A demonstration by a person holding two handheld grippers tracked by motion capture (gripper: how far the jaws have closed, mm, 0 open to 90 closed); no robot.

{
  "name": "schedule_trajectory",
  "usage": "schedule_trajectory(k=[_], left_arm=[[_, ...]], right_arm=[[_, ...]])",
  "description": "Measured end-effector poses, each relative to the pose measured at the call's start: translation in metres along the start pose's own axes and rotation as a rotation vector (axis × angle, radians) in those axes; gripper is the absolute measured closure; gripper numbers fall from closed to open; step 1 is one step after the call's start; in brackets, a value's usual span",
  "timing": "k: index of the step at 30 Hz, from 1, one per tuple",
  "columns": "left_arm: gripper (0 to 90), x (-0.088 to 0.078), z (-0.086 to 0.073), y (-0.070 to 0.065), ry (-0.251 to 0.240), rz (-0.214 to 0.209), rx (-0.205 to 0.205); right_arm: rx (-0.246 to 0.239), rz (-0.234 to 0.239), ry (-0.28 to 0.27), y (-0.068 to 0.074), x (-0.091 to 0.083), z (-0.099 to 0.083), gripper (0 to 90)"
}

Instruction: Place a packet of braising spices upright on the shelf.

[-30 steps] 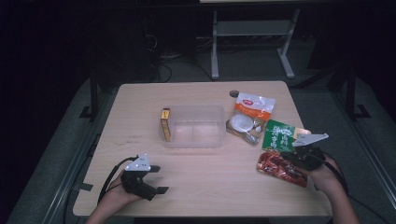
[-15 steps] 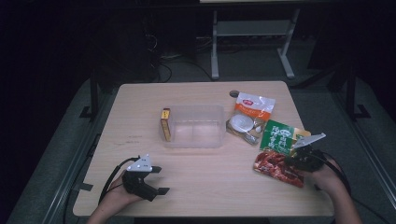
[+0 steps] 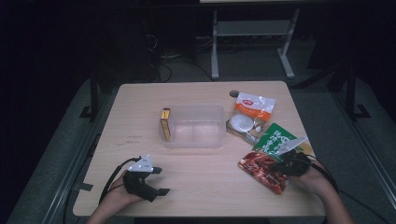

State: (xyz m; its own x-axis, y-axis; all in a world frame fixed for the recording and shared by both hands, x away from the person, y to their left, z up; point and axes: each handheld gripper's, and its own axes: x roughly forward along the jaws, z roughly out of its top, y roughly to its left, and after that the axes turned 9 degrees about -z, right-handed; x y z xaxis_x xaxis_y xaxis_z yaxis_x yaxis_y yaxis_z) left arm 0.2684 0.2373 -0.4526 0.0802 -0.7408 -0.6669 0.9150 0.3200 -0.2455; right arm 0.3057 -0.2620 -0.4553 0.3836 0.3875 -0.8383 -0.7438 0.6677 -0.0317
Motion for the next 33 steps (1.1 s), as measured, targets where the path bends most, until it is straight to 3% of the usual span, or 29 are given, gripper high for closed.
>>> schedule_trajectory(k=[1, 5, 8, 12, 13, 14, 15, 17, 18, 19, 21, 22, 23, 28, 33], left_arm=[[14.4, 0.0, 0.0, 0.0, 0.002, 0.0, 0.002], [14.4, 0.0, 0.0, 0.0, 0.001, 0.001, 0.001], [14.4, 0.0, 0.0, 0.0, -0.002, 0.001, 0.0], [14.4, -0.001, 0.0, 0.0, -0.005, 0.003, 0.001], [14.4, -0.001, 0.0, 0.0, -0.006, 0.005, 0.0], [14.4, -0.001, 0.0, 0.0, -0.006, 0.005, 0.0], [14.4, -0.001, 0.0, 0.0, -0.006, 0.003, 0.003], [14.4, -0.001, 0.0, 0.0, -0.004, 0.002, 0.003], [14.4, -0.001, 0.0, 0.0, -0.003, 0.001, 0.002], [14.4, 0.0, 0.0, 0.0, -0.003, 0.001, 0.001], [14.4, 0.0, 0.0, -0.001, -0.001, 0.001, 0.001], [14.4, 0.0, 0.0, -0.001, -0.001, 0.001, 0.001], [14.4, 0.0, 0.001, 0.0, 0.002, 0.0, 0.001], [14.4, 0.0, 0.0, 0.0, 0.004, -0.001, -0.001], [14.4, 0.0, 0.001, 0.0, 0.01, -0.003, 0.004]], right_arm=[[-0.027, 0.024, -0.009, 0.008, 0.004, 0.006, 90.0], [-0.082, 0.046, -0.012, 0.025, 0.01, 0.017, 90.0], [-0.111, 0.043, -0.017, 0.031, 0.011, 0.022, 90.0], [-0.1, 0.017, -0.03, 0.028, 0.008, 0.022, 90.0], [-0.059, -0.038, -0.058, 0.018, 0.002, 0.019, 90.0], [-0.059, -0.038, -0.058, 0.018, 0.002, 0.019, 90.0], [-0.015, -0.098, -0.086, 0.006, -0.005, 0.015, 90.0], [0.023, -0.169, -0.099, -0.007, -0.01, 0.011, 90.0], [0.023, -0.169, -0.099, -0.007, -0.01, 0.011, 90.0], [0.071, -0.221, -0.109, -0.019, -0.014, 0.005, 90.0], [0.108, -0.265, -0.11, -0.03, -0.016, 0.001, 90.0], [0.108, -0.265, -0.11, -0.03, -0.016, 0.001, 90.0], [0.153, -0.311, -0.107, -0.043, -0.017, -0.005, 90.0], [0.217, -0.351, -0.096, -0.061, -0.016, -0.016, 90.0], [0.253, -0.37, -0.082, -0.067, -0.014, -0.024, 90.0]])
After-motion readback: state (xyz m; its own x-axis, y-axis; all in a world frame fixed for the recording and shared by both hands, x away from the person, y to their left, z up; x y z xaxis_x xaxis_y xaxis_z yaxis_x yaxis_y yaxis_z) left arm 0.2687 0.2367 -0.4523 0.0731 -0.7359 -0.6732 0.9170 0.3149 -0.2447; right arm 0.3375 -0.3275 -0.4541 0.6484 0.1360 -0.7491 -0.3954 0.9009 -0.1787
